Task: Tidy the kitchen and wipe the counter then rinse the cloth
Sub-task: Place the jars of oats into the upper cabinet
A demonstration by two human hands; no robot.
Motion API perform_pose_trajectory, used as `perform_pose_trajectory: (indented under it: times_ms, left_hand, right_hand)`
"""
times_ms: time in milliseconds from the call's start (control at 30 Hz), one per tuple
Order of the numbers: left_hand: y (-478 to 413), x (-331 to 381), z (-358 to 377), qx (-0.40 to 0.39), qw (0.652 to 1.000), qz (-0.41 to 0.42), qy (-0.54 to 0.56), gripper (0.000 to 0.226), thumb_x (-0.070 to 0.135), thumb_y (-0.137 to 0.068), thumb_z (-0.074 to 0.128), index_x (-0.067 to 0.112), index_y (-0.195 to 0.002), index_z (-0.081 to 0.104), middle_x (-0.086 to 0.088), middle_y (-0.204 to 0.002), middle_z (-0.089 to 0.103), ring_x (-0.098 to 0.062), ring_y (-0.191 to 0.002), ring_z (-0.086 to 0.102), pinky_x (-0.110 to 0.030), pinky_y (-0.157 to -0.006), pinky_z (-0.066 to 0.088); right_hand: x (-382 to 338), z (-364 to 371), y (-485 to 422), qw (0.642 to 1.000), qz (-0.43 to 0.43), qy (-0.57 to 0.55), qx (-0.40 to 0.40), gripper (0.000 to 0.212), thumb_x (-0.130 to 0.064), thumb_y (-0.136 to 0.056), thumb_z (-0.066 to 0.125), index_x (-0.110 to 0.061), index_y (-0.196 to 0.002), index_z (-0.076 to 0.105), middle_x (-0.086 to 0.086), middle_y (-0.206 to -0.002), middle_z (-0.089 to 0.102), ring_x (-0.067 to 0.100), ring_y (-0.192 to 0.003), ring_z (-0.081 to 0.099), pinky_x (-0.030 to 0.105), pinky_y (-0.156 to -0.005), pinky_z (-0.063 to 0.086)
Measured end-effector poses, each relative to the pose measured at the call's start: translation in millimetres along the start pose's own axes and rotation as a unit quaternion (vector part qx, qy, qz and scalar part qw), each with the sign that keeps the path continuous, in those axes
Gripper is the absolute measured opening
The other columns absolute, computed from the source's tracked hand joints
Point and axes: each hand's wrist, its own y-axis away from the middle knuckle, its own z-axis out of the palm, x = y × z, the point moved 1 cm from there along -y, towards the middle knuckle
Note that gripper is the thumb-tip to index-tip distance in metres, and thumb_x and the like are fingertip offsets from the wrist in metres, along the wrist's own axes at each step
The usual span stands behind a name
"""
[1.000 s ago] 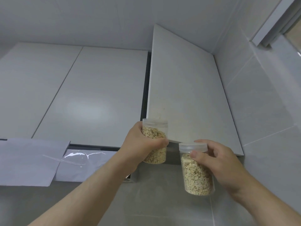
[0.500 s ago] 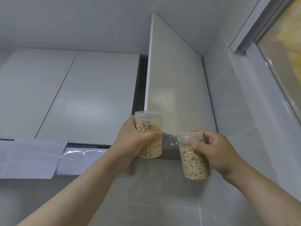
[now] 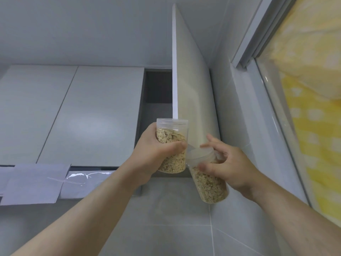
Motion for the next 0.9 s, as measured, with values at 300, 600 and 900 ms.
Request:
perform_pose_trajectory:
  times_ms: [300, 600, 900]
  left_hand:
    - [-12, 35, 26, -0.07, 0.997, -0.027, 0.028, 0.058, 0.032, -0.054, 0.078, 0.015, -0.107, 0.061, -0.01, -0.092, 0.069, -0.031, -0.09, 0.069, -0.052, -0.08, 0.058]
    - [-27, 64, 87, -0.168, 0.982, -0.063, 0.053, 0.069, 0.028, -0.059, 0.077, 0.002, -0.119, 0.055, -0.016, -0.101, 0.065, -0.032, -0.095, 0.067, -0.049, -0.083, 0.056]
    - [-21, 46, 80, -0.086, 0.99, -0.108, 0.042, 0.033, 0.018, -0.079, 0.073, 0.015, -0.109, 0.058, -0.005, -0.095, 0.071, -0.024, -0.092, 0.072, -0.044, -0.081, 0.059]
  right_hand:
    - [-17, -19, 22, 1.0, 0.009, 0.005, -0.01, 0.067, -0.045, -0.048, 0.085, -0.039, -0.112, 0.066, -0.029, -0.155, 0.022, -0.014, -0.099, 0.053, 0.019, -0.083, 0.047]
    - [-28, -53, 42, 1.0, -0.01, 0.007, 0.0, 0.054, -0.05, -0.059, 0.082, -0.053, -0.109, 0.066, -0.017, -0.136, 0.056, 0.011, -0.116, 0.062, 0.037, -0.095, 0.054]
    - [-17, -89, 57, 0.992, 0.043, 0.027, 0.115, 0.061, -0.043, -0.055, 0.092, -0.027, -0.109, 0.068, -0.01, -0.122, 0.056, 0.012, -0.107, 0.064, 0.026, -0.083, 0.053]
